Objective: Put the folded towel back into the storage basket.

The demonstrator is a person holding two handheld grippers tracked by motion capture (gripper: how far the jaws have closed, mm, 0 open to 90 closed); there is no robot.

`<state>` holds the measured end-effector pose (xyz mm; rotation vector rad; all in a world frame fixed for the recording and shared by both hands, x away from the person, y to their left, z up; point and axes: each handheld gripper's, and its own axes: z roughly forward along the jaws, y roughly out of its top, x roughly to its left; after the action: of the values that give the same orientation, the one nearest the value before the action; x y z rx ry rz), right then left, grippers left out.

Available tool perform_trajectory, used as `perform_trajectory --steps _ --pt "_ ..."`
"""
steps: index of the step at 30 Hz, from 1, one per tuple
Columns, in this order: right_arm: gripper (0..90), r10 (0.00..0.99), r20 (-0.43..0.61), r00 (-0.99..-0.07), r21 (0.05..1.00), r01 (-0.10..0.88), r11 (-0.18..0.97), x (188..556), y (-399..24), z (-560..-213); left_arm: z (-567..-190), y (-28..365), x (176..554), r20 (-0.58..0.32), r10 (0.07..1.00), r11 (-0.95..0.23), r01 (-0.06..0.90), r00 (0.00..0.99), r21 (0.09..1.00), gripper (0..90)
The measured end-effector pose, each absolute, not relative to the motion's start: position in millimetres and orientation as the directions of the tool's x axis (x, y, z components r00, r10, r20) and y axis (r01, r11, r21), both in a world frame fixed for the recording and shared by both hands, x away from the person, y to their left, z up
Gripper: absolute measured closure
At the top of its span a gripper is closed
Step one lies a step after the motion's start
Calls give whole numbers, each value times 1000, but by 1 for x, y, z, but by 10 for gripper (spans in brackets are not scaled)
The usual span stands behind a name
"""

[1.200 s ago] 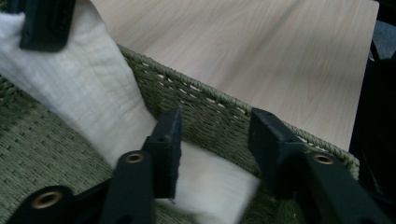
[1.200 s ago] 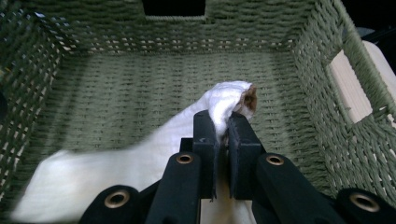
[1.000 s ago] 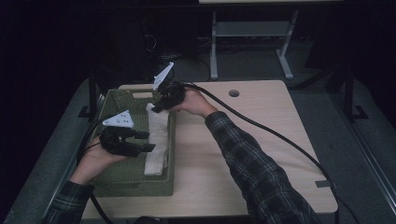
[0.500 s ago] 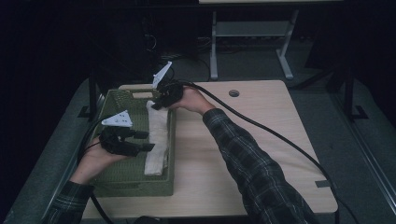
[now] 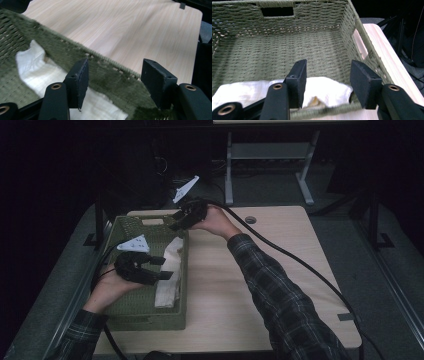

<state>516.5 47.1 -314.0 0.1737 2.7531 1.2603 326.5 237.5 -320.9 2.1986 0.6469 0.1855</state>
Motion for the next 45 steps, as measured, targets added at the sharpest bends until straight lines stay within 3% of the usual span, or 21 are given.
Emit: perform_trajectory --steps 18,32,45 --pt "380 204 -22 -979 786 109 608 502 -50 -318 -313 160 333 -51 507 -537 362 860 762 265" --pt "366 252 -15 -968 788 144 599 482 -130 -333 -321 91 327 -48 445 -552 317 894 771 258" --pt "341 292 30 -956 790 202 579 478 -161 -366 -351 43 323 -50 375 -550 265 926 792 257"
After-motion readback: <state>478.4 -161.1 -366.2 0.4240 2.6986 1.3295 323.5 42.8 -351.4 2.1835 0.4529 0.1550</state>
